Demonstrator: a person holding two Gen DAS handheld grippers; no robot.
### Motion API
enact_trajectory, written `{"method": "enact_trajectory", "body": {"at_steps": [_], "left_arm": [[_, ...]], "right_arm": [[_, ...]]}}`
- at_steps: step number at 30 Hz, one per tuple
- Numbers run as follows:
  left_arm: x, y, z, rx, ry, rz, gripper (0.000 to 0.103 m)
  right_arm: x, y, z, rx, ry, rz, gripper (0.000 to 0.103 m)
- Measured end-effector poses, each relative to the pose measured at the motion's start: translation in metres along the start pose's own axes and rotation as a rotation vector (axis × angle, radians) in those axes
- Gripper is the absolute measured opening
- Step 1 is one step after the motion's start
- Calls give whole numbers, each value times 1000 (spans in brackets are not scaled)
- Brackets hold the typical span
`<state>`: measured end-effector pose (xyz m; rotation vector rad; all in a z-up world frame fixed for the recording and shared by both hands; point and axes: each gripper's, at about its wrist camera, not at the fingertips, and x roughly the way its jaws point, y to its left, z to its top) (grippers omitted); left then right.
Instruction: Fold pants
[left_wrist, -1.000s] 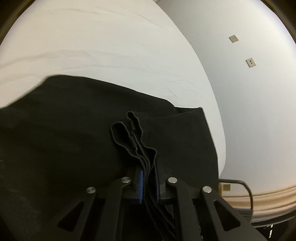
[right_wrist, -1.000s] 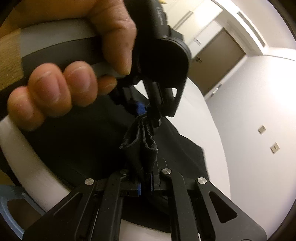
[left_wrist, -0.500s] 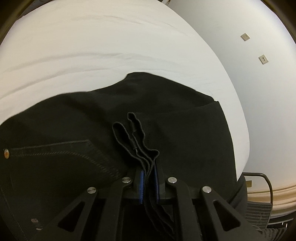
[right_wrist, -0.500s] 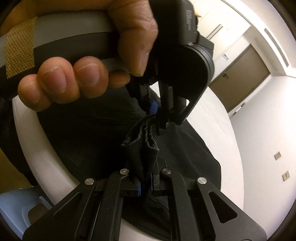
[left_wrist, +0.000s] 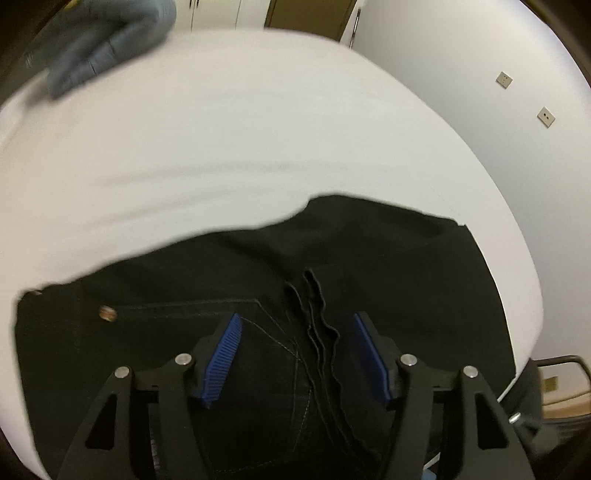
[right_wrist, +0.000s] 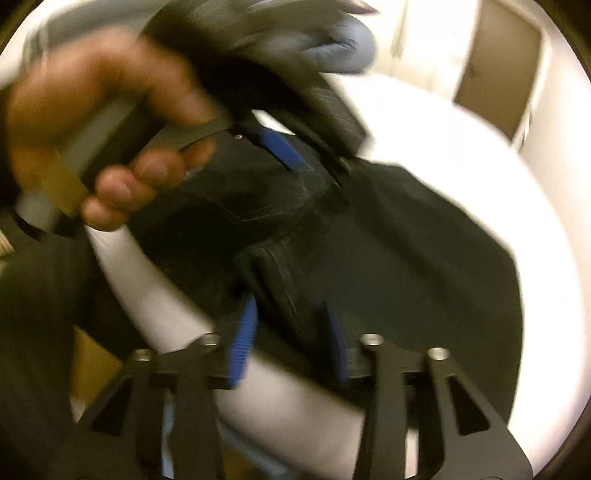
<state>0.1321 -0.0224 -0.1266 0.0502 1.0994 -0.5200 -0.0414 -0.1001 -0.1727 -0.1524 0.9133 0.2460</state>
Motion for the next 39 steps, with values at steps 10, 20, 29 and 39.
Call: {"method": "enact_trajectory", "body": {"at_steps": [10, 20, 29, 39], "left_arm": [[33, -71, -50, 136, 30, 115, 56], [37, -98, -39, 135, 47, 150, 57], [28, -90, -43, 125, 37, 145, 57], [29, -80, -44, 105, 26, 127, 57]], "right_arm": [[-8, -200, 10, 588, -13, 461, 35], [107, -304, 17, 819, 85, 574, 25], [36, -204, -48, 716, 147, 613, 25], [-24, -159, -77, 701, 162, 538, 27]]}}
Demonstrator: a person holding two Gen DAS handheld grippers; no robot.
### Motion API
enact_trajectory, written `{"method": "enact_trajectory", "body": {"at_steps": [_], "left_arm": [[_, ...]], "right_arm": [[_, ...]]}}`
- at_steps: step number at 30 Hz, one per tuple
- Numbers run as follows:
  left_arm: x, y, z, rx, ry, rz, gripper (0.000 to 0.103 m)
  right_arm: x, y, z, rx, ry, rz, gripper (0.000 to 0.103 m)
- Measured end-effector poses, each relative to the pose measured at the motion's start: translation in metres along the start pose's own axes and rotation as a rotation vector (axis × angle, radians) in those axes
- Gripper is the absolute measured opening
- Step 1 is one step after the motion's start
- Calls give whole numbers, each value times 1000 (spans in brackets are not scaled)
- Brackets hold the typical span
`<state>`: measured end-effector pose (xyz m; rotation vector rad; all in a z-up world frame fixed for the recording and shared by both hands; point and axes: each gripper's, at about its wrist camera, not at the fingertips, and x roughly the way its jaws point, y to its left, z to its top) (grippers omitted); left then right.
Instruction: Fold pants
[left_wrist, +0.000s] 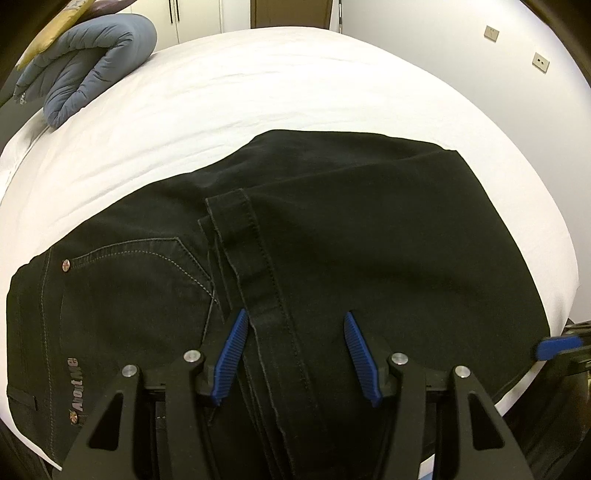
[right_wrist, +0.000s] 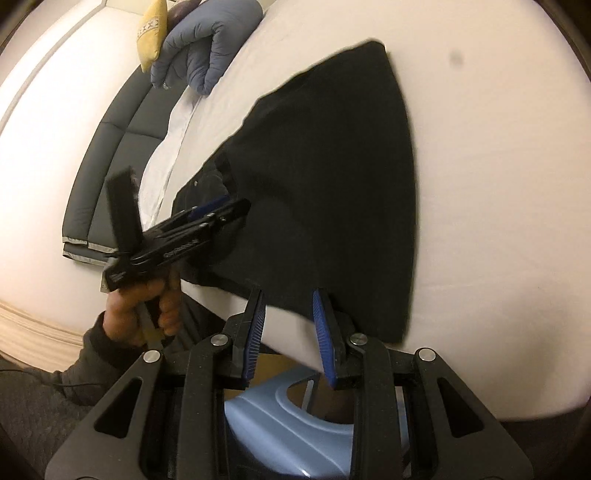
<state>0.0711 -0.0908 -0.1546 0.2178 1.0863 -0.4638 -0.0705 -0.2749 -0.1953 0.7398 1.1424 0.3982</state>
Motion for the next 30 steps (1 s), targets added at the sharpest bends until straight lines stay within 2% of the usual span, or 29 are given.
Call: {"method": "enact_trajectory", "body": {"at_steps": [3, 6, 8, 10, 12, 13, 14, 16, 17, 18, 19, 20, 22, 24, 28, 30], "left_arm": [[1, 3, -2, -7, -6, -8, 57], [0, 10, -4, -29, -9, -37, 57], [0, 14, -5, -39, -10, -45, 57], [0, 18, -8, -52, -14, -45, 57], [-2, 23, -10, -67, -22, -63, 57], [-4, 27, -12, -75, -29, -76, 57], [-7, 32, -14, -92, -36, -99, 57], [-17, 48, -21, -151, -50, -141, 58], [-26, 60, -27, -187, -70, -148, 61], [-36, 71, -33, -216, -95, -148, 68], [-48, 84, -40, -252, -128, -144, 73], [-64, 104, -52, -309, -174, -138, 75], [-87, 137, -73, -409, -235, -120, 81], [-107, 177, -100, -544, -282, -103, 82], [-119, 249, -157, -837, -300, -110, 82], [-116, 269, -175, -927, -298, -140, 82]], "right_arm": [[-9, 20, 6, -25, -33, 38, 27], [-8, 39, 18, -72, -50, 111, 27], [8, 40, 30, -75, -42, 145, 27], [26, 27, 32, -35, -10, 131, 27], [50, 5, 24, 19, 67, 73, 27], [47, 3, 17, -16, 19, 96, 27], [42, 8, 13, -39, -3, 81, 27], [36, 18, 10, -28, 4, 41, 28], [31, 23, 10, -11, -6, 43, 31], [27, 29, 10, -10, -19, 47, 47], [23, 41, 11, -28, -48, 53, 59], [20, 50, 13, -42, -76, 59, 76], [23, 73, 26, -75, -118, 97, 79], [35, 90, 41, -91, -100, 137, 79], [78, 123, 74, -95, -22, 170, 77], [98, 135, 83, -102, 15, 191, 77]]}}
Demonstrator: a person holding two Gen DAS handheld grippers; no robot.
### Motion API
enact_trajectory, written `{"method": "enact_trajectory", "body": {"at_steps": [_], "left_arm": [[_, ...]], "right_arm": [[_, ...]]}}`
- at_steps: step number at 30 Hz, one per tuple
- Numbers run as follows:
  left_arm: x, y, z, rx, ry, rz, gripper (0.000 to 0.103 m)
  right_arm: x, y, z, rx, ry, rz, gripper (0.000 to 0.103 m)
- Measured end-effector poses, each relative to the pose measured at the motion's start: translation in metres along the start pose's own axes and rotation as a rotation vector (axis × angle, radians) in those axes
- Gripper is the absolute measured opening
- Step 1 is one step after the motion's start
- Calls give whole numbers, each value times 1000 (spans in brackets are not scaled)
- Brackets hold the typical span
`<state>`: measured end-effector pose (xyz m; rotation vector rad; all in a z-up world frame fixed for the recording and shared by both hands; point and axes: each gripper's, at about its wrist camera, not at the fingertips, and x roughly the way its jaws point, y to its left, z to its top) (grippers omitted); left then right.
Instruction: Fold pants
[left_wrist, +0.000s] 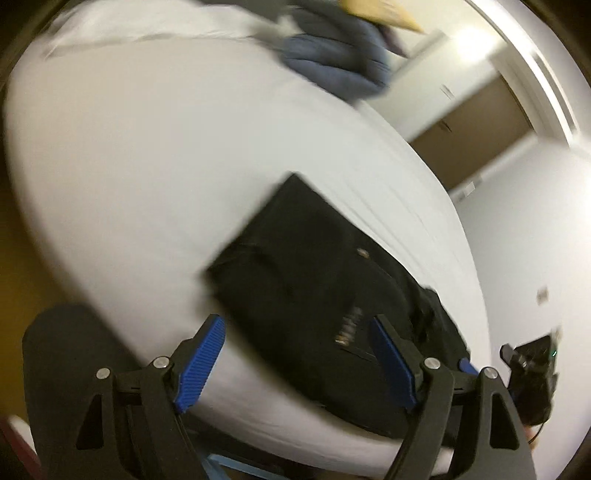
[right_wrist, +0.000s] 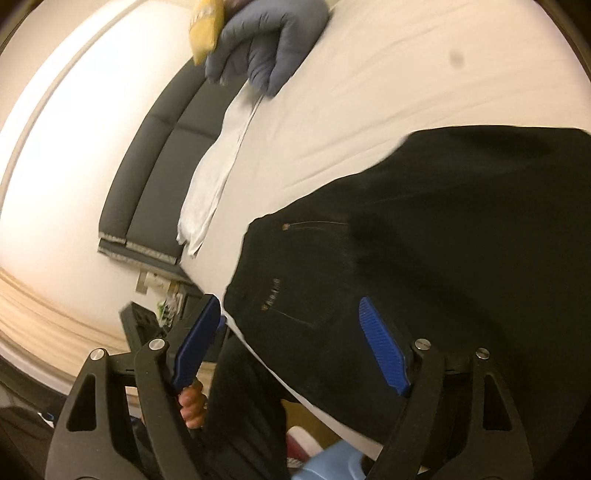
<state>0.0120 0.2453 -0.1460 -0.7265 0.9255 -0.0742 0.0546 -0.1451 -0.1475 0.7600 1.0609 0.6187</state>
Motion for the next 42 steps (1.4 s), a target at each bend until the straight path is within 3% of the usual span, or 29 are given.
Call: {"method": "enact_trajectory", "body": {"at_steps": [3, 8, 12, 17, 20, 22, 23, 25, 31, 37, 42], "left_arm": [[7, 24, 2, -104, 22, -54, 82], [28, 31, 9, -144, 42, -92, 82], [40, 37, 8, -244, 45, -145, 82], [51, 34, 18, -274, 54, -173, 83], [57, 30, 22, -274, 68, -174, 67], [59, 32, 20, -282, 87, -182, 37], [64, 34, 20, -293, 106, -186, 29], [63, 35, 19, -297, 113, -194, 22], [50, 11, 22, -207, 61, -183, 15], [32, -57, 25, 7, -14, -167, 14], [21, -139, 19, 223, -40, -183, 14]], "right_arm": [[25, 8, 10, 6, 41, 28, 76], [48, 6, 17, 54, 86, 33, 76], [55, -5, 17, 115, 93, 62, 76], [77, -10, 16, 122, 153, 24, 76], [92, -11, 19, 124, 189, 4, 76], [104, -19, 20, 142, 231, -85, 72], [110, -26, 19, 162, 246, -110, 68], [108, -32, 20, 190, 223, -87, 68], [106, -31, 15, 199, 191, -84, 68], [109, -33, 12, 204, 175, -86, 69], [96, -37, 18, 271, 161, -31, 70]]}}
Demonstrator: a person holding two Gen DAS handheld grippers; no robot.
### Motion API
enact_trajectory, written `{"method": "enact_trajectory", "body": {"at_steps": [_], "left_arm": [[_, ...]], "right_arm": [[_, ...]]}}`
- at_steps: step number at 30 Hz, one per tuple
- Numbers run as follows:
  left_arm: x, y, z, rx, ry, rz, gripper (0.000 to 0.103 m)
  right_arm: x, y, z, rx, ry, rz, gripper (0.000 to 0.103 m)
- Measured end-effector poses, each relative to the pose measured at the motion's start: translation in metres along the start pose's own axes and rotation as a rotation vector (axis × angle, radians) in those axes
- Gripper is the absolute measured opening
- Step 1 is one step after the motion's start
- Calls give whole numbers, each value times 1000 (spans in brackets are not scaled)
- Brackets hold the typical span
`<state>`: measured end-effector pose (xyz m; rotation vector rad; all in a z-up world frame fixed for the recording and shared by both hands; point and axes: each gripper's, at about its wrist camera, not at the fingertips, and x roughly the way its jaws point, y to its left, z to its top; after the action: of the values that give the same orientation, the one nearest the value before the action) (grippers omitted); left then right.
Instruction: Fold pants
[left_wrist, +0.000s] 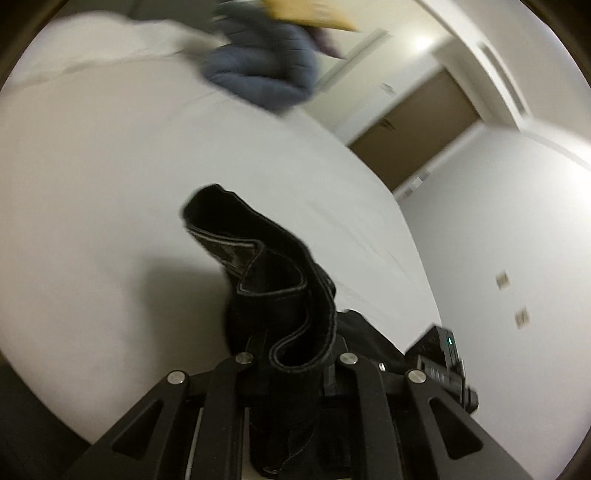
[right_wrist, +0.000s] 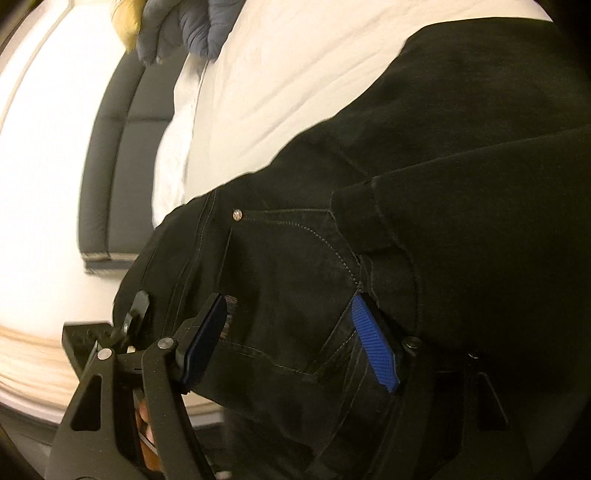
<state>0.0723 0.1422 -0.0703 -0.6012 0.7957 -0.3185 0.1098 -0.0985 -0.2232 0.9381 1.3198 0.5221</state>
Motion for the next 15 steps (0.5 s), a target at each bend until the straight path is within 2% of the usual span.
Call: {"method": "enact_trajectory", "body": {"at_steps": [5, 8, 9, 11, 15], "left_arm": [[30, -85, -19, 216, 61, -15, 14], [64, -131, -52, 348, 134, -17, 14], [72, -141, -63, 387, 149, -9, 14], [87, -158, -87, 460, 183, 8, 14], [110, -181, -122, 574, 257, 33, 14]], "right_arm": [[-59, 4, 9, -20, -55, 100, 70], [-105, 7, 12, -61, -106, 155, 71], [-121, 5, 13, -72, -125, 175, 75], [-145, -2, 10, -68, -161, 175, 80], [-164, -17, 0, -77, -156, 109, 81]]}}
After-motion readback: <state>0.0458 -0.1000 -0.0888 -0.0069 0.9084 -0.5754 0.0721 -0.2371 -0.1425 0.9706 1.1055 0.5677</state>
